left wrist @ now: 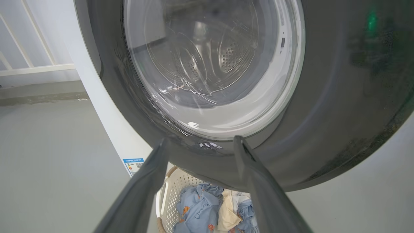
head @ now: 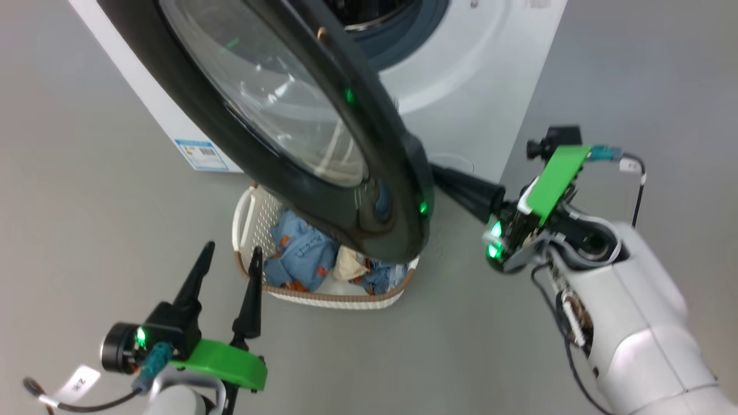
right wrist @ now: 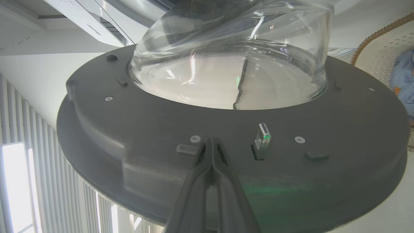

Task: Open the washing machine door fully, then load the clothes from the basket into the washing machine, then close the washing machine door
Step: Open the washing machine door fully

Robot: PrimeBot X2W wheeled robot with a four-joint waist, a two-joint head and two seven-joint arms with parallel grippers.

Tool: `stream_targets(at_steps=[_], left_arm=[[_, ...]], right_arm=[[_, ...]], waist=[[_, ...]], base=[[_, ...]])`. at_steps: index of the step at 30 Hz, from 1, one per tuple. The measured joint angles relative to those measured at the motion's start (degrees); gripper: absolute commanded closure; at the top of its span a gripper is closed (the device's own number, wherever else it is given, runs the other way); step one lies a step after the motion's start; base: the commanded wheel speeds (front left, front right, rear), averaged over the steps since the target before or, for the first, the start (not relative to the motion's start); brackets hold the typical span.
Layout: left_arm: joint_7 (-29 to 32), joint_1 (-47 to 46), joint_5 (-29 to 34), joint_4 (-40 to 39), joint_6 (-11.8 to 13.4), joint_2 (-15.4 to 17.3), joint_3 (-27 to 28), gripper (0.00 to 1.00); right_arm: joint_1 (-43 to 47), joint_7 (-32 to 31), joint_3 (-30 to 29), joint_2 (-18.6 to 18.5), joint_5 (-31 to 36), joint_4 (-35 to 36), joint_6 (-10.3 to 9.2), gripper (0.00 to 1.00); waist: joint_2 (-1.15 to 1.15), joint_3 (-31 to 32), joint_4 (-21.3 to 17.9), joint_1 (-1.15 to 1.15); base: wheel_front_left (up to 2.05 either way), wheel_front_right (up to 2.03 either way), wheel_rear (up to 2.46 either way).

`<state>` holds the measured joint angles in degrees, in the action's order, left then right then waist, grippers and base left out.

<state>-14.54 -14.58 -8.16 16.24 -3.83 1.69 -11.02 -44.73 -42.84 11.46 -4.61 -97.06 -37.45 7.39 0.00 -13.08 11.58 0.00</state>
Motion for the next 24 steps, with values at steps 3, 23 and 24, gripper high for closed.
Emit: stream_targets(at_steps=[3,23,24], left_arm=[[0.00,1.40,0.01,0.37,-0.03,0.05,-0.19,0.00],[0.01,5.76,0.20,1.60,-0.99,0.15,-0.60,0.00],[0.01,5.89,0.20,1.63,-1.00,0.15,-0.62,0.00]], right_arm=[[2.08,2.20,2.64,-0.02,-1.38,0.15,-0.02,1.00],[8.38,10.71,14.30,-0.40,-8.67,0.27,-0.49,1.00],[8.38,10.88,14.49,-0.40,-8.93,0.18,-0.49,1.00]], waist=[[0.00,1.89,0.22,0.00],[0.00,9.27,2.44,0.00],[0.00,9.35,2.45,0.00]], base=[[0.00,0.00,0.00],[0.00,0.00,0.00],[0.00,0.00,0.00]])
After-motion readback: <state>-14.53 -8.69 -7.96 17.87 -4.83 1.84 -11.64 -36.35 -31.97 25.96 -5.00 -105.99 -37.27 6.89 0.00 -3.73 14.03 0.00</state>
